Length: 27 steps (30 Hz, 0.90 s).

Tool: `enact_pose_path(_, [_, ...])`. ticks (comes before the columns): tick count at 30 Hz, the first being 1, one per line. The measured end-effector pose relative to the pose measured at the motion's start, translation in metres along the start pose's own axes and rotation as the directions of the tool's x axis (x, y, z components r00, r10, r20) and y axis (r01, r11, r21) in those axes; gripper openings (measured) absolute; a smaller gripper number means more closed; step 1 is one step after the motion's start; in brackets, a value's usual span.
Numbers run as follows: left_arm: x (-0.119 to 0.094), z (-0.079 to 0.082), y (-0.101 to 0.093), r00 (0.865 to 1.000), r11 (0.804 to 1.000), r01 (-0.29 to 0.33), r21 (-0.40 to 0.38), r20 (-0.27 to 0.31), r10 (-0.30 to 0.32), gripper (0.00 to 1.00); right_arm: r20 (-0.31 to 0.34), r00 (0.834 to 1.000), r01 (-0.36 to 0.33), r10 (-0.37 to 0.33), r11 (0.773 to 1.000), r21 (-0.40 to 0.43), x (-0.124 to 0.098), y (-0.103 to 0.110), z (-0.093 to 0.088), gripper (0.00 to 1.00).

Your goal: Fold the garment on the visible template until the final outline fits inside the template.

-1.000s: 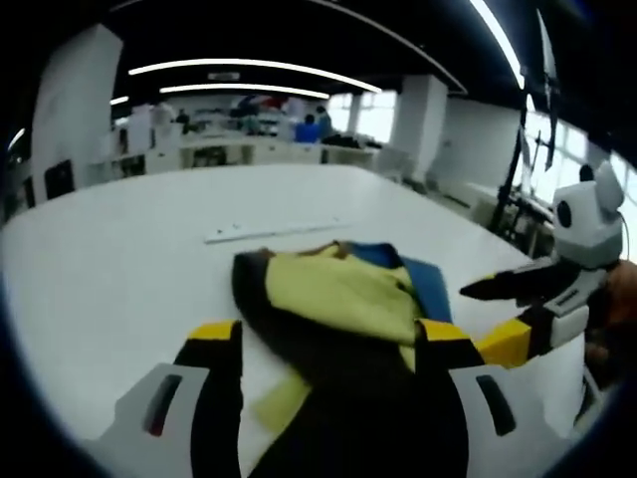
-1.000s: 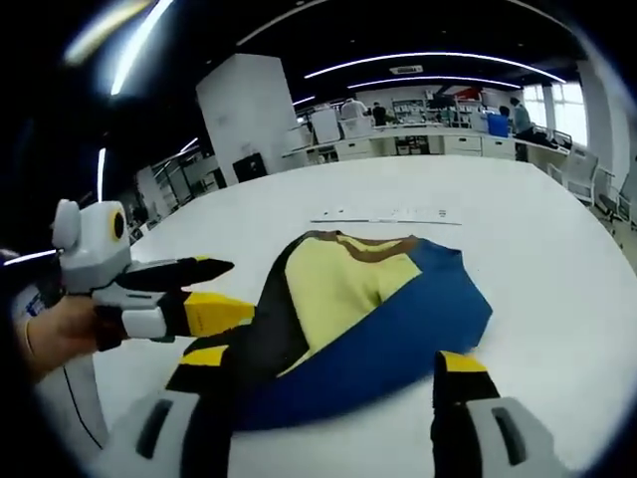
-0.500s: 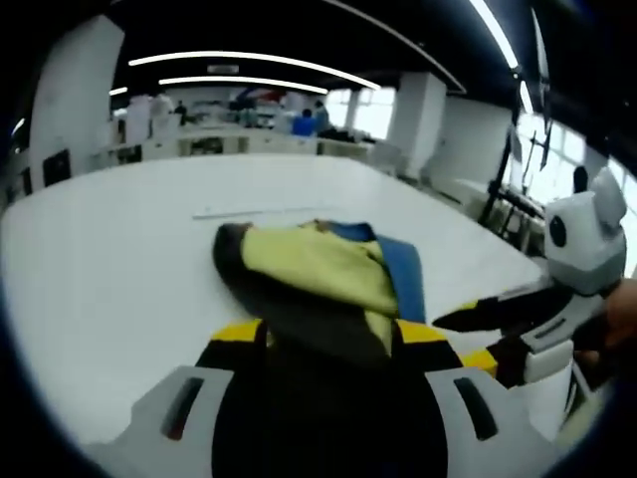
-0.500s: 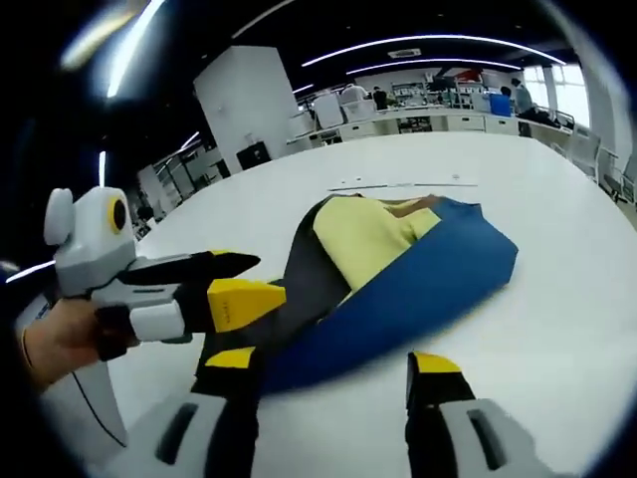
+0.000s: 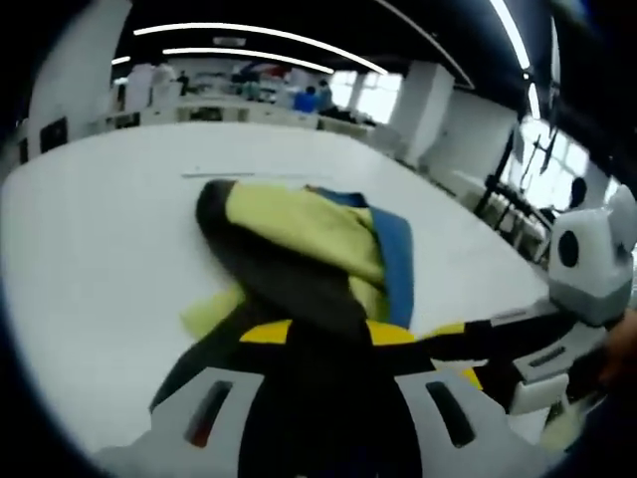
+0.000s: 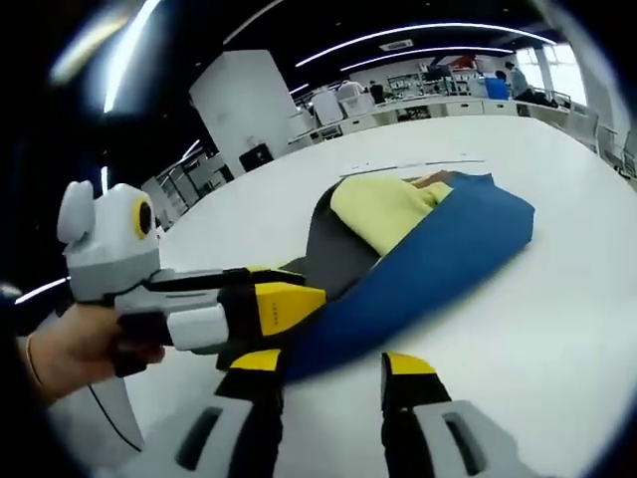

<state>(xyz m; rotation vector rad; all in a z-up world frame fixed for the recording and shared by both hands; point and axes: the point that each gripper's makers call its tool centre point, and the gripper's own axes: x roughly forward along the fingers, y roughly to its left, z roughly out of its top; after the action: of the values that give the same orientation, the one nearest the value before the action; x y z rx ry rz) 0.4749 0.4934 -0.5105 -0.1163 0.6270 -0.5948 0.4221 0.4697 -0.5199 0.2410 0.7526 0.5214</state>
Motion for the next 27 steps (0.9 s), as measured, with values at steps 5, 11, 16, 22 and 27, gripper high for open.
enact_pose_path(5, [0.006,-0.004,-0.004,0.999,0.999,0.019,-0.027,-0.032,-0.020,0.15,-0.048,0.999,0.000,0.000,1.000,0.002,0.007,0.010,-0.012,0.26])
enact_pose_path(11, [0.009,-0.005,-0.002,0.999,0.999,0.010,-0.049,-0.045,-0.012,0.00,-0.041,0.999,0.031,-0.032,0.999,-0.019,0.010,0.006,-0.011,0.05])
enact_pose_path(16, [0.001,0.000,0.004,1.000,1.000,-0.013,-0.023,-0.024,0.012,0.00,-0.004,0.999,0.042,-0.042,0.998,-0.044,0.003,0.001,-0.002,0.00])
enact_pose_path(22, [-0.014,0.016,0.022,0.998,0.998,-0.064,-0.029,0.028,0.065,0.00,0.018,0.997,0.071,-0.070,0.994,-0.087,-0.009,-0.004,0.005,0.00])
enact_pose_path(27, [-0.026,0.030,0.039,0.993,0.994,-0.108,0.000,0.057,0.108,0.00,0.055,0.993,0.117,-0.108,0.974,-0.196,-0.026,-0.014,0.018,0.00])
